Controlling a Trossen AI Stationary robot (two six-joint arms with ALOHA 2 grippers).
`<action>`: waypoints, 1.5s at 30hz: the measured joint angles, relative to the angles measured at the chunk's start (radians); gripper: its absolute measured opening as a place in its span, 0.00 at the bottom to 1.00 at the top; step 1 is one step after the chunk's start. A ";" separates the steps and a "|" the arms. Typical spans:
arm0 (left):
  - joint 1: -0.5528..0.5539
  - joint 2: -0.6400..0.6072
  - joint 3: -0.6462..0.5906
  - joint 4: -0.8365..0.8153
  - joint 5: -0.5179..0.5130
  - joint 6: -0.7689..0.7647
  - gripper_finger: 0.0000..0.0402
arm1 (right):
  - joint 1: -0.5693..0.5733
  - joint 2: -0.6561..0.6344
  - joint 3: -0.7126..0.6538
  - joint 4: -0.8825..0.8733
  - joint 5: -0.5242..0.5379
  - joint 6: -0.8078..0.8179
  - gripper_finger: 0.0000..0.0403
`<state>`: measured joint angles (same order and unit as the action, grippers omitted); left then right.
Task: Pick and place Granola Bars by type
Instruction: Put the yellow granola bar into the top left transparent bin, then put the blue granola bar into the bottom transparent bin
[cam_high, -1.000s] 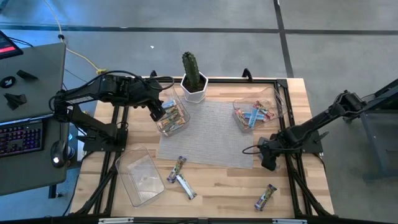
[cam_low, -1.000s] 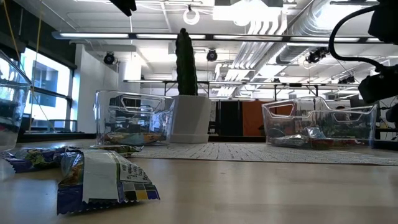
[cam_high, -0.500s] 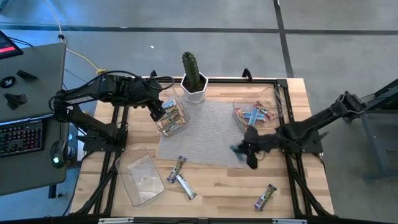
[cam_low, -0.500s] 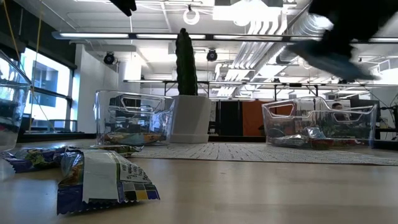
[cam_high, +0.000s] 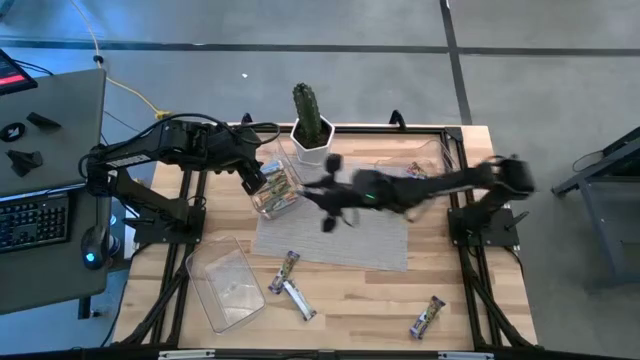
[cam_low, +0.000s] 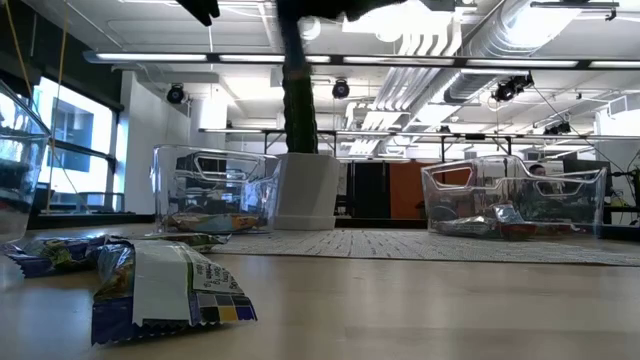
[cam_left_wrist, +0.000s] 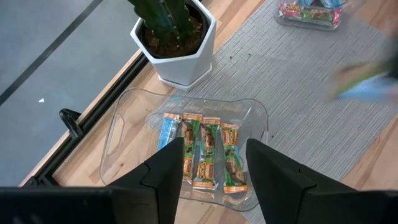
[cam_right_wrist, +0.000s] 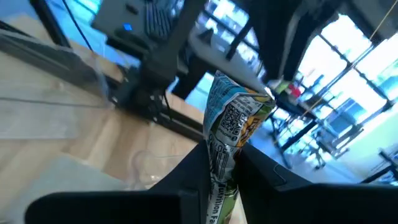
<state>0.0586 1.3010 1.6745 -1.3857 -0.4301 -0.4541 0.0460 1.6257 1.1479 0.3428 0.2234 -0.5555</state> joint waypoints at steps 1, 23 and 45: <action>0.000 0.000 0.000 0.000 0.000 0.000 0.42 | -0.026 0.049 0.038 -0.001 -0.024 0.002 0.14; 0.000 0.000 0.000 -0.038 0.028 -0.002 0.42 | -0.209 0.633 0.528 -0.316 -0.186 0.053 0.11; 0.000 0.000 0.000 -0.037 0.034 -0.003 0.42 | -0.102 0.477 0.526 -0.421 0.251 -0.212 0.37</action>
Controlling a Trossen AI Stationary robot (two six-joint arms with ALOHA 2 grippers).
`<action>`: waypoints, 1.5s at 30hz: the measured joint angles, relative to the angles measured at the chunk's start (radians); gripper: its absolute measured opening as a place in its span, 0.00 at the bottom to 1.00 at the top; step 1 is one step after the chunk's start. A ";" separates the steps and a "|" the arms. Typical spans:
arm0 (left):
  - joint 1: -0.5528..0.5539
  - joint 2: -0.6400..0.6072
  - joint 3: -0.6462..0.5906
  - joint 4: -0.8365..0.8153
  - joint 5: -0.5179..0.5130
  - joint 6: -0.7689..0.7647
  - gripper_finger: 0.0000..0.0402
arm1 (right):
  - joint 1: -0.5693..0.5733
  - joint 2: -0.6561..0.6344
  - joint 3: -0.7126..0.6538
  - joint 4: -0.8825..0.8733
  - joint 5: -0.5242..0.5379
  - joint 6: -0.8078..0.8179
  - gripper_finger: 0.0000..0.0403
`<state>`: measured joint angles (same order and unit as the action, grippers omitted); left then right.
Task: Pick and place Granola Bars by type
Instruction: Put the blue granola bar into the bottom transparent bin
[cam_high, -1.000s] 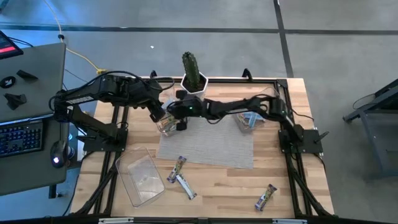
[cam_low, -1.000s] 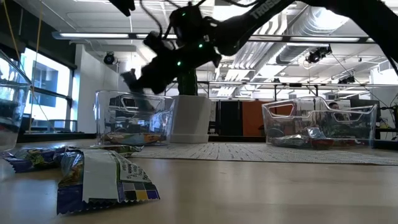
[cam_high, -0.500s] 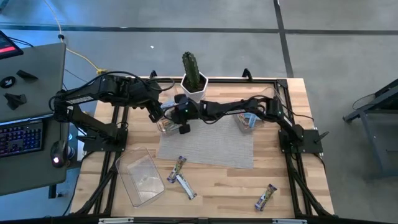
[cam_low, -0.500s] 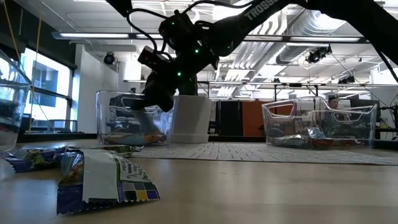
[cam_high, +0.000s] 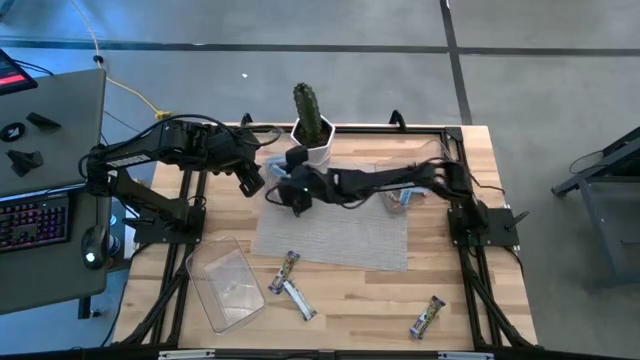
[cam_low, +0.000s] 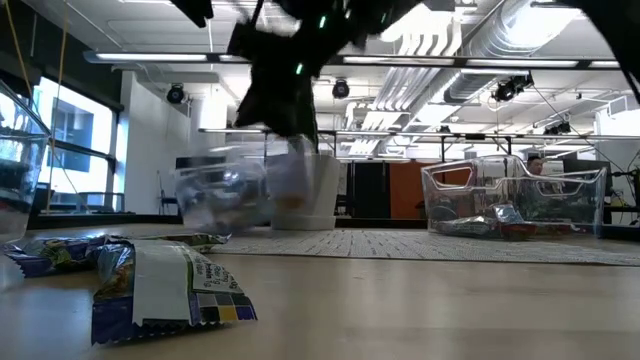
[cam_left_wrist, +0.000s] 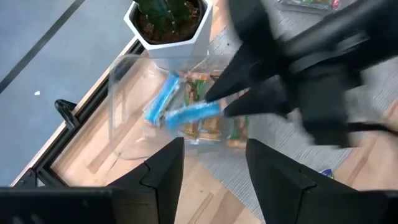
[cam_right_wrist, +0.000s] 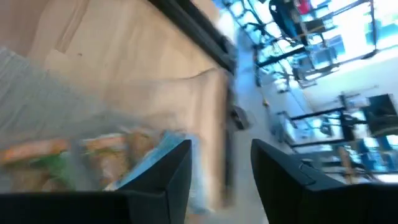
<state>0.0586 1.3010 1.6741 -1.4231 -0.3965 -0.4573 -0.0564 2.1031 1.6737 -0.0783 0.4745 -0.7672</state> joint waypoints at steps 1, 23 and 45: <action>0.000 0.000 0.000 0.000 0.000 -0.005 0.42 | 0.014 -0.027 0.002 -0.037 0.029 0.000 0.36; -0.133 0.064 -0.065 0.026 0.184 -0.107 0.42 | 0.195 -0.459 -0.085 -0.943 -0.157 0.814 0.35; -0.387 0.441 -0.331 0.421 0.439 -0.667 0.42 | 0.367 -0.856 -0.917 -0.046 -0.057 0.945 0.35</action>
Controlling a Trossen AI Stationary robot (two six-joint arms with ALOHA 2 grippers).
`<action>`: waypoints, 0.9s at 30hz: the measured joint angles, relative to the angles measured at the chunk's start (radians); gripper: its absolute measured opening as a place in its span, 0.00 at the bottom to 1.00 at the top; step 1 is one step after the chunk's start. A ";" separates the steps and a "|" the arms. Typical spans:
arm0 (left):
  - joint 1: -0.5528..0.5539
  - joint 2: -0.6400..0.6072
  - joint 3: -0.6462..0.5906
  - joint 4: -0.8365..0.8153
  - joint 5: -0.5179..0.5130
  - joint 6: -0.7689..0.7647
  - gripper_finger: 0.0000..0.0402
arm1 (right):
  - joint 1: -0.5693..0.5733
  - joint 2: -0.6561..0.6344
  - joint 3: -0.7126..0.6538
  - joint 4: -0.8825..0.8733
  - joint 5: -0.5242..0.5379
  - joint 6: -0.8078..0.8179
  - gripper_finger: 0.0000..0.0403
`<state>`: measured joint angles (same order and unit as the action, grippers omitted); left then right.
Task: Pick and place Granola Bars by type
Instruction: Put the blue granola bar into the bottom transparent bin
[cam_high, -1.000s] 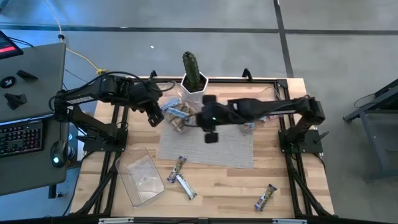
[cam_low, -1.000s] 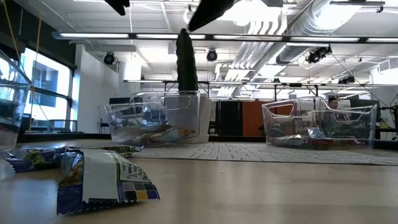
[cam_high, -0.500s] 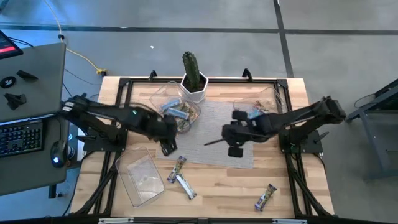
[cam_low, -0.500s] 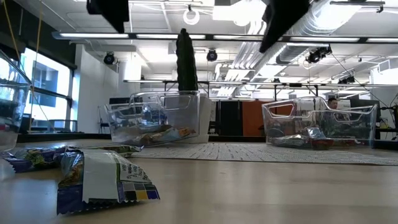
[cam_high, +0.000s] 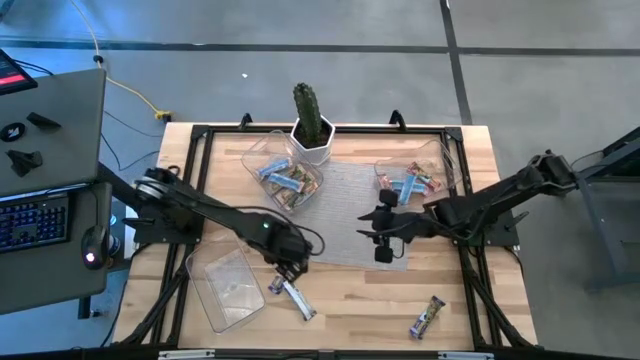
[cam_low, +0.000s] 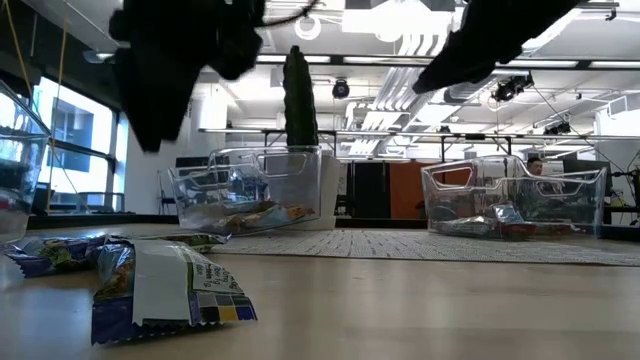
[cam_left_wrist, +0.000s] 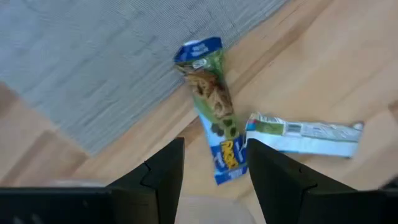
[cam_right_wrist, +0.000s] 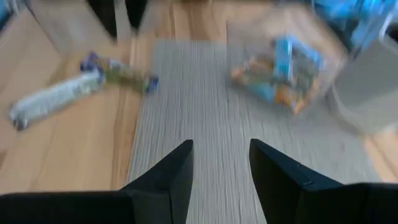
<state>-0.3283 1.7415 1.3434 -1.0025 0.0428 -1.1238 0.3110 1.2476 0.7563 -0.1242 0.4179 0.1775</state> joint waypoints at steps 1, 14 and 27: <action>0.000 0.022 0.000 0.019 0.005 -0.002 0.42 | 0.000 -0.006 -0.025 0.061 0.004 -0.025 0.35; 0.000 0.174 0.000 0.095 0.036 -0.084 0.42 | -0.003 -0.016 -0.164 0.433 0.000 -0.378 0.35; -0.006 0.211 0.005 0.107 0.032 -0.141 0.42 | -0.003 -0.019 -0.164 0.455 -0.002 -0.438 0.35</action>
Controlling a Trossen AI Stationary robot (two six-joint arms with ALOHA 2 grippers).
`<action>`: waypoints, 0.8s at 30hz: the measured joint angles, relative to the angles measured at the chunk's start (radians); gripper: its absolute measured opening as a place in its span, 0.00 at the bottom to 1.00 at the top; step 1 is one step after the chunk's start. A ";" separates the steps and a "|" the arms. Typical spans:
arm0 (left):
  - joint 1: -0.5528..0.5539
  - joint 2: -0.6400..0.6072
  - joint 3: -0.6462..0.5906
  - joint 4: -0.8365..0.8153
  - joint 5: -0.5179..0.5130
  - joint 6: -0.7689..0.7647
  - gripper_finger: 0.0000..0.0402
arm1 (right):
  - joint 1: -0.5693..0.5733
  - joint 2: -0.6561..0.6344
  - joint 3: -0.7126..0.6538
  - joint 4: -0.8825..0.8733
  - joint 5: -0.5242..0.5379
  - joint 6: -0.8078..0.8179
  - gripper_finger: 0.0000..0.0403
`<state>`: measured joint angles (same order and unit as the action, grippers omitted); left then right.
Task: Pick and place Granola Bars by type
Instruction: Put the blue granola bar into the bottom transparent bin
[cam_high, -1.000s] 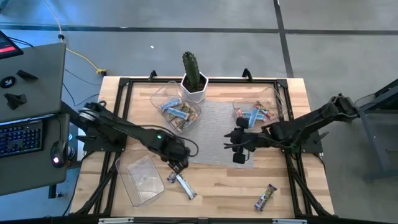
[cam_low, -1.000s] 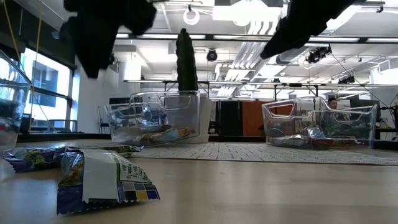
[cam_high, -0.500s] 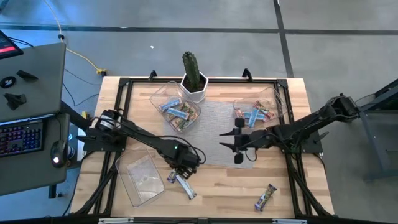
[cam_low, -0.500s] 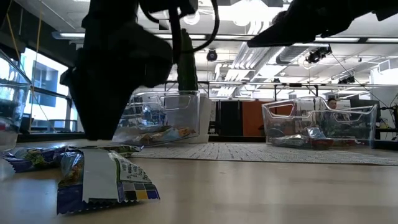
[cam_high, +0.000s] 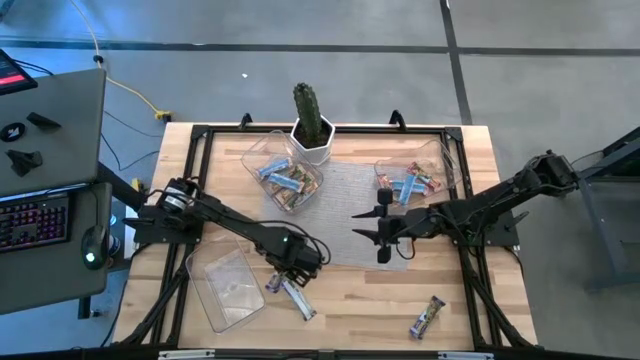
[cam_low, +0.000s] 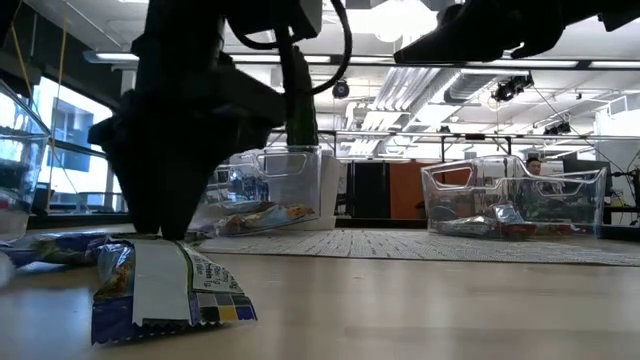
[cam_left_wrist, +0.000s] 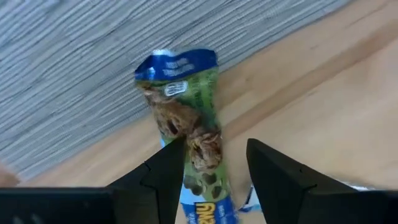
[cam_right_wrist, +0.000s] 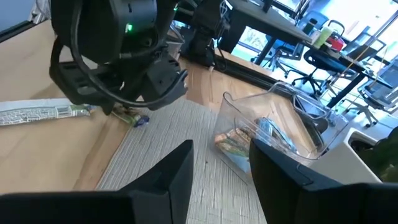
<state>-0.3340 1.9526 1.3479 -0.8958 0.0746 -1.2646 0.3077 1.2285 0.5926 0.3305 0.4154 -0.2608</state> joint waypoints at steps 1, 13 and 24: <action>0.000 0.000 0.000 -0.010 0.002 -0.006 0.42 | 0.000 0.000 0.000 0.000 -0.003 0.008 0.35; 0.035 0.014 0.012 -0.089 0.094 -0.041 0.42 | 0.000 0.000 0.000 -0.014 -0.001 0.100 0.35; 0.026 0.009 0.150 -0.275 0.012 -0.042 0.42 | 0.000 0.001 0.000 -0.048 -0.002 0.103 0.35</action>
<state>-0.3076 1.9614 1.4975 -1.1704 0.0868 -1.3065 0.3077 1.2293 0.5926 0.2827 0.4133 -0.1577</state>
